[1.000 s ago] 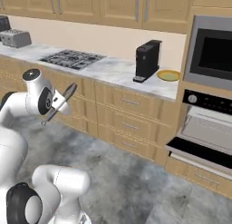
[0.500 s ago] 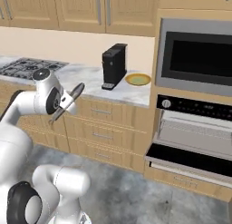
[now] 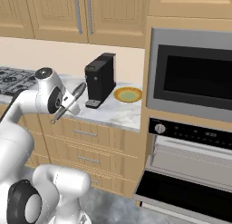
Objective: Pick up the tongs from the counter and place them near the plate next to the oven.
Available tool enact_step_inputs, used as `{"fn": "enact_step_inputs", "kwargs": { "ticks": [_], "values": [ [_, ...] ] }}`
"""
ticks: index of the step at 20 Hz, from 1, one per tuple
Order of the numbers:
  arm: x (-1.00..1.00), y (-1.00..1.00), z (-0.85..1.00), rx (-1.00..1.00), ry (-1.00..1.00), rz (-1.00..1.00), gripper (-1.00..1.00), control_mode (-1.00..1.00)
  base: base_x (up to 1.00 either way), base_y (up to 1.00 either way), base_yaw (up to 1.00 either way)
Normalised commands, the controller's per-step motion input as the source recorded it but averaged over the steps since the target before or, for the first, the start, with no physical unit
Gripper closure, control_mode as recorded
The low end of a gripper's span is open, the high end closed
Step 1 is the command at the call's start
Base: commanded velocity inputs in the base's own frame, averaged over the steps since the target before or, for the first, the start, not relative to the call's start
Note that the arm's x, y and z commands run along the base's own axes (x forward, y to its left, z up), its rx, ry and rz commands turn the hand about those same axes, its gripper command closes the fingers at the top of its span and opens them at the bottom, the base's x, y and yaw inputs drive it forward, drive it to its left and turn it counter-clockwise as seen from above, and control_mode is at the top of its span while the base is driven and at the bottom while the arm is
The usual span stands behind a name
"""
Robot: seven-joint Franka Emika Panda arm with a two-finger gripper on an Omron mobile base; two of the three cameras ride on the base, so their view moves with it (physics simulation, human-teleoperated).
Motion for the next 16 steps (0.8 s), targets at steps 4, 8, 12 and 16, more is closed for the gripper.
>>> {"fn": "enact_step_inputs", "kwargs": {
  "ticks": [4,8,12,16],
  "values": [
    [0.00,0.00,0.00,0.00,0.00,0.00,1.00,1.00,0.93,0.00,-0.06],
    [0.00,0.00,0.00,0.00,0.00,0.00,1.00,1.00,0.59,0.18,-0.07],
    [0.00,0.00,0.00,0.00,0.00,0.00,1.00,1.00,0.34,0.23,-0.15],
    [0.00,0.00,0.00,0.00,0.00,0.00,1.00,1.00,0.32,0.09,-0.21]
  ]
}}
